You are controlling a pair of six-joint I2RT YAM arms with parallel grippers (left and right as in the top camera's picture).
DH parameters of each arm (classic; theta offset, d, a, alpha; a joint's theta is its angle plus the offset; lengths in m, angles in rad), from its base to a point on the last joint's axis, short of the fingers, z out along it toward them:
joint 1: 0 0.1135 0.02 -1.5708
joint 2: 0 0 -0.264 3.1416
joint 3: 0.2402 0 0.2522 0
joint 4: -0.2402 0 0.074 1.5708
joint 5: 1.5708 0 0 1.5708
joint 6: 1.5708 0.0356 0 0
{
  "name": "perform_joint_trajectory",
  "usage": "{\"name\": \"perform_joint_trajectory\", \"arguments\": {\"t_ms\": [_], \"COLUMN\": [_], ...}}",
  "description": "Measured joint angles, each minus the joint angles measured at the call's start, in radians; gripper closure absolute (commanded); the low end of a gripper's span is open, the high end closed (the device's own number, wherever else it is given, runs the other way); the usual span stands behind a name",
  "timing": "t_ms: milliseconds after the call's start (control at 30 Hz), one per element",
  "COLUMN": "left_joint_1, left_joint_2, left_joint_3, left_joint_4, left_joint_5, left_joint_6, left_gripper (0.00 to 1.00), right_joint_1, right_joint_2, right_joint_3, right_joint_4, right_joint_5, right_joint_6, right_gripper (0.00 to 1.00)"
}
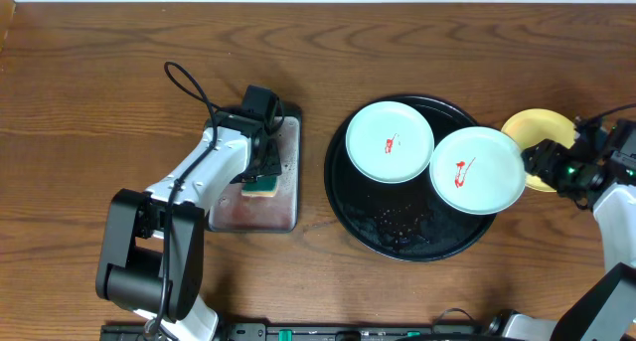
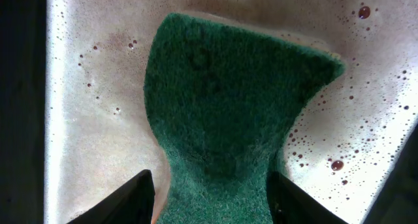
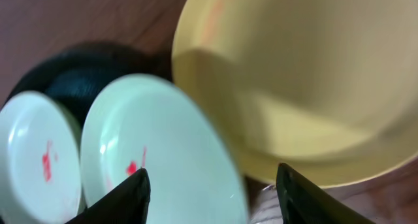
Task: Clean dirty plates on tray and stack at the side
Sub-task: 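Move the yellow plate right and lower it beside the black tray, then grasp the rim of the right pale green plate with the right gripper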
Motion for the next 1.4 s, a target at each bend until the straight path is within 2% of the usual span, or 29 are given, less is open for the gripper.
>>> {"name": "perform_joint_trajectory", "arguments": {"t_ms": [300,767,833,900,1067,1400], "left_joint_1": [0.0,0.0,0.0,0.0,0.0,0.0], "left_joint_2": [0.0,0.0,0.0,0.0,0.0,0.0], "left_joint_3": [0.0,0.0,0.0,0.0,0.0,0.0], "left_joint_4": [0.0,0.0,0.0,0.0,0.0,0.0], "left_joint_5": [0.0,0.0,0.0,0.0,0.0,0.0], "left_joint_6": [0.0,0.0,0.0,0.0,0.0,0.0], "left_gripper": [0.44,0.44,0.44,0.44,0.44,0.44], "right_joint_1": [0.152,0.562,0.62,0.686,0.803,0.848], "right_joint_2": [0.005,0.005,0.005,0.005,0.007,0.012], "right_joint_3": [0.0,0.0,-0.001,-0.01,-0.072,-0.16], "right_joint_4": [-0.051,-0.097,-0.099,-0.094,-0.065,-0.034], "right_joint_5": [-0.117,-0.008,0.01,0.042,0.117,0.163], "right_joint_6": [-0.082,-0.174,-0.178,-0.178,-0.149,-0.083], "right_gripper": [0.32,0.32,0.23,0.01,0.01,0.01]}}
